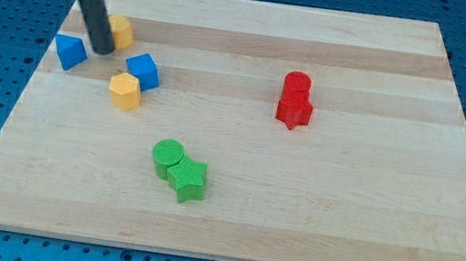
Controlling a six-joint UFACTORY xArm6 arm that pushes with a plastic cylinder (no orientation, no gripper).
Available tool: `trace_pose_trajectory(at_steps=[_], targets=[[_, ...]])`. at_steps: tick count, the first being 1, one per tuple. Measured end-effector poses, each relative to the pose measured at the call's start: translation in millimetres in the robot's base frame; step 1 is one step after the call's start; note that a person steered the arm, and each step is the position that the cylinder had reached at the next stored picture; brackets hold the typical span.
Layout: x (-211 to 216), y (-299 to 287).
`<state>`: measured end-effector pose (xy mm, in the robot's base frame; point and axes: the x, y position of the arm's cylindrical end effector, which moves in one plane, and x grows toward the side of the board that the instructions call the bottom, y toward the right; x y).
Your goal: Move the yellow heart to the right side
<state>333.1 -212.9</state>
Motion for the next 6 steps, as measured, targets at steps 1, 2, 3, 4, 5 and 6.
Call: trace_pose_trajectory(at_steps=[1,2,3,4,5,6], targets=[[-31.1,19.3],[-32.7,10.6],[-32.7,-29.6],[-42.2,-59.5],[-73.1,-36.2],[-77.5,20.7]])
